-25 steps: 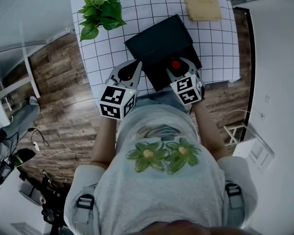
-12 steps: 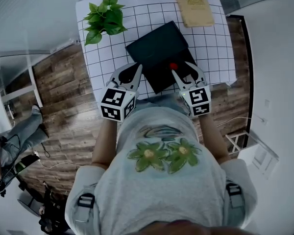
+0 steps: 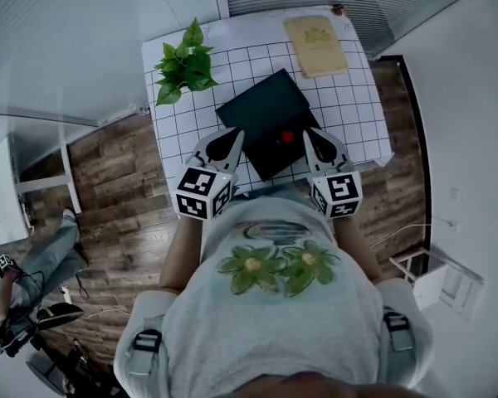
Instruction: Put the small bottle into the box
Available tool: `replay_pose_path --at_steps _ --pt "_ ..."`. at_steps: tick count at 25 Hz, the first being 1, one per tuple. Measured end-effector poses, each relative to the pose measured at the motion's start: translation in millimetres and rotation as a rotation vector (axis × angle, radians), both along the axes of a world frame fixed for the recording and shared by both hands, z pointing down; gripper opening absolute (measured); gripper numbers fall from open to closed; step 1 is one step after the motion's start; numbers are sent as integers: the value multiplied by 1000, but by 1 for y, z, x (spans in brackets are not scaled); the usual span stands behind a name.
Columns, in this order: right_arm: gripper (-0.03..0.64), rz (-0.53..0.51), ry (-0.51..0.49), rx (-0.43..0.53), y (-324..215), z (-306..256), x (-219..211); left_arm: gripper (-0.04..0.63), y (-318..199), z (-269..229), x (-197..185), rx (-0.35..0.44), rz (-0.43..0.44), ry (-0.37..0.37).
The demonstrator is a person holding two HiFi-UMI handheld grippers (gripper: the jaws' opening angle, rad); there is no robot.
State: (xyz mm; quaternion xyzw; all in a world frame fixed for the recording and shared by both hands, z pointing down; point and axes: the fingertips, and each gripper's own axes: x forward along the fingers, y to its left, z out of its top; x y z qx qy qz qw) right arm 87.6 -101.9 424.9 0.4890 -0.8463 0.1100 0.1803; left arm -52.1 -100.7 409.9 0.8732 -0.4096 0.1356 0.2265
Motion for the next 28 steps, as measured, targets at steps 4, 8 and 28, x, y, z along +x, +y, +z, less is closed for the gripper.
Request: replay_pose_path --at_steps 4,8,28 --pt "6 34 -38 -16 2 -5 7 -2 3 -8 9 20 17 0" --pt "6 22 -19 -12 7 -5 7 -2 7 -11 17 36 31 2" --pt "7 30 -23 -38 24 7 23 -2 20 1 42 14 87 -45"
